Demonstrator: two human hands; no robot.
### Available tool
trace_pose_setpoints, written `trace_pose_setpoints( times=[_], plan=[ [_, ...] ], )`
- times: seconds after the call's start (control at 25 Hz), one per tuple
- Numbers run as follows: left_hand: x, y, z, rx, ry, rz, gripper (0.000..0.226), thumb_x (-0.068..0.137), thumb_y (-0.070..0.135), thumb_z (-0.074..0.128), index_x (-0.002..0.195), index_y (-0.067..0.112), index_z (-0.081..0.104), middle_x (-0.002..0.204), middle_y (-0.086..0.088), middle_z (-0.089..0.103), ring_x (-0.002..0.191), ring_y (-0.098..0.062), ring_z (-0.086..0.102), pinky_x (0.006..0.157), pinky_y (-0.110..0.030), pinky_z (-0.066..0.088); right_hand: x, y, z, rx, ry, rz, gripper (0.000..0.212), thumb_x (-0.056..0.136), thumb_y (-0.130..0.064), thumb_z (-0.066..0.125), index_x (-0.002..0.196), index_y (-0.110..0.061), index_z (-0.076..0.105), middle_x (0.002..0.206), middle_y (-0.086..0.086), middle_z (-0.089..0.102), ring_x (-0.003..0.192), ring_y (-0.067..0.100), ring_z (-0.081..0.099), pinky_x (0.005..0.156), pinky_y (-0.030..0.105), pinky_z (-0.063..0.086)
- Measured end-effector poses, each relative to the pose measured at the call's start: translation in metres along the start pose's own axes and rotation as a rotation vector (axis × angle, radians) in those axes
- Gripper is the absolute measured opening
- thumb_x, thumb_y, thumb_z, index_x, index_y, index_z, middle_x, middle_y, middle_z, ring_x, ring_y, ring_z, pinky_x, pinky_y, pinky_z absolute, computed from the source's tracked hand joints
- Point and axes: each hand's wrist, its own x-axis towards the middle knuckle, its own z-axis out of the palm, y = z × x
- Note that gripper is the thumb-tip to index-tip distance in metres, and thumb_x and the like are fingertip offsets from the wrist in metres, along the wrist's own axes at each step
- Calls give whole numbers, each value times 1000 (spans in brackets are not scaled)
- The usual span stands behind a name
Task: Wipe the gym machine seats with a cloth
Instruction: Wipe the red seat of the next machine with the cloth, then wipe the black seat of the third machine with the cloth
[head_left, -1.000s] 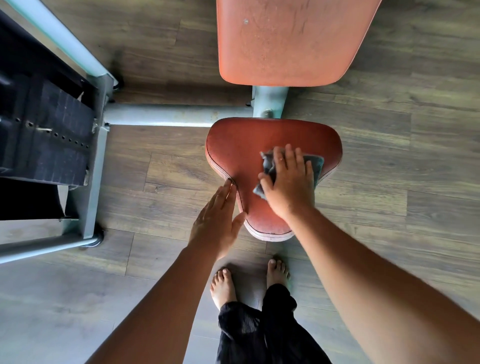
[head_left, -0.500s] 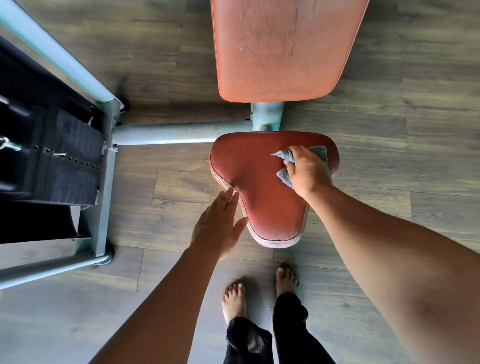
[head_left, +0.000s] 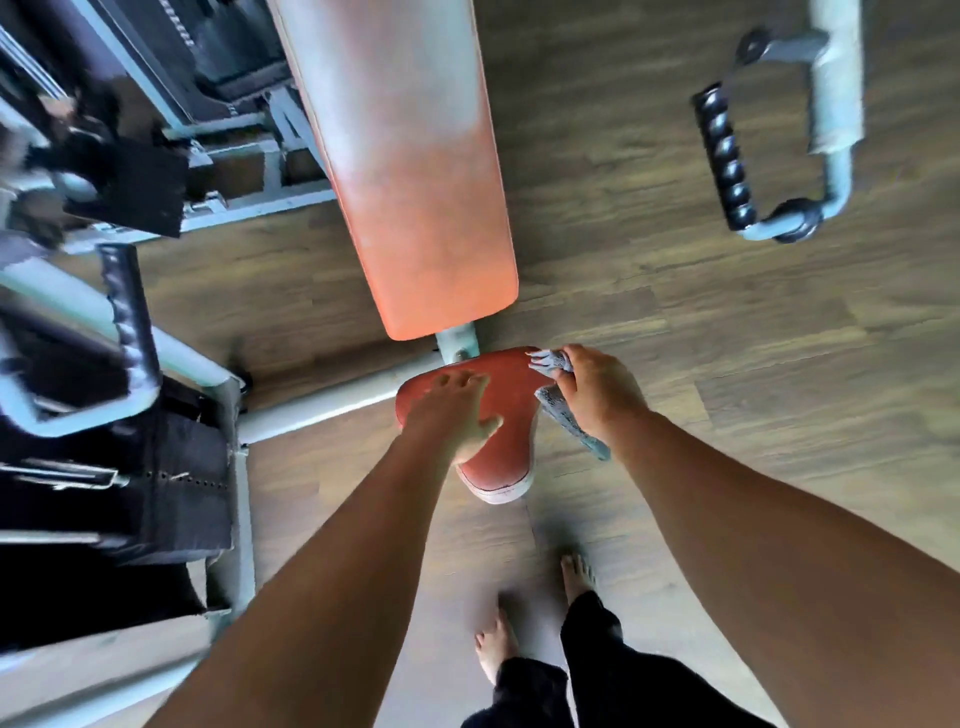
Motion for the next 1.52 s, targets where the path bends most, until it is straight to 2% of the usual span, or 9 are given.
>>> trace_pose_setpoints(
  times=[0.2, 0.36, 0.6, 0.72, 0.84, 1.0, 1.2, 1.36, 1.52],
  plan=[
    [-10, 96, -54, 123, -3, 185, 69, 94, 53, 58, 154, 26, 36, 158, -5, 38, 144, -32, 33, 110, -51, 40, -69, 34, -105, 169, 135, 139, 27, 97, -23, 62, 120, -10, 65, 114, 17, 72, 94, 30, 68, 73, 25, 45],
    [12, 193, -72, 204, -3, 326, 73, 91, 57, 59, 153, 26, 40, 158, -5, 39, 144, -30, 34, 112, -50, 40, -106, 103, -178, 73, 228, 270, 35, 97, -30, 59, 128, -14, 60, 117, 19, 70, 103, 39, 65, 81, 39, 50],
    [54, 371, -81, 231, -8, 477, 70, 92, 56, 57, 153, 26, 40, 154, -6, 41, 139, -29, 38, 109, -50, 41, -132, 231, -293, 45, 328, 370, 29, 98, -30, 57, 122, -16, 63, 110, 17, 71, 98, 37, 65, 70, 30, 40],
    [77, 463, -84, 215, -8, 520, 71, 92, 56, 58, 154, 26, 39, 154, -6, 42, 140, -28, 37, 109, -47, 41, -137, 300, -353, -3, 338, 395, 27, 96, -34, 58, 116, -16, 63, 106, 18, 71, 95, 37, 65, 72, 36, 50],
    [102, 531, -89, 227, 12, 548, 69, 92, 54, 60, 152, 26, 41, 152, -6, 43, 140, -27, 37, 108, -43, 41, -134, 350, -400, -13, 338, 426, 28, 95, -36, 57, 114, -16, 63, 103, 17, 71, 93, 36, 65, 73, 37, 52],
    [161, 602, -103, 280, 27, 546, 66, 92, 50, 59, 152, 26, 42, 150, -4, 44, 139, -25, 37, 108, -44, 42, -100, 413, -444, 19, 378, 441, 27, 96, -35, 57, 115, -18, 65, 102, 13, 73, 93, 35, 65, 73, 36, 51],
    [264, 644, -129, 309, 50, 535, 64, 92, 50, 58, 150, 26, 44, 147, -3, 45, 138, -24, 38, 106, -44, 43, -17, 466, -481, 99, 443, 417, 31, 95, -35, 60, 122, -21, 65, 105, 12, 74, 98, 35, 66, 75, 34, 49],
    [352, 671, -165, 324, 44, 525, 65, 92, 52, 59, 150, 28, 43, 148, -1, 44, 140, -23, 36, 109, -43, 41, 67, 490, -520, 215, 494, 402, 31, 95, -26, 63, 126, -24, 66, 110, 7, 75, 102, 30, 66, 70, 22, 36],
    [431, 691, -200, 323, 44, 490, 63, 91, 53, 58, 147, 28, 46, 148, -1, 45, 140, -24, 36, 108, -44, 42, 152, 514, -556, 266, 478, 382, 30, 95, -25, 63, 125, -24, 66, 97, 1, 72, 92, 25, 63, 64, 17, 32]
  ],
)
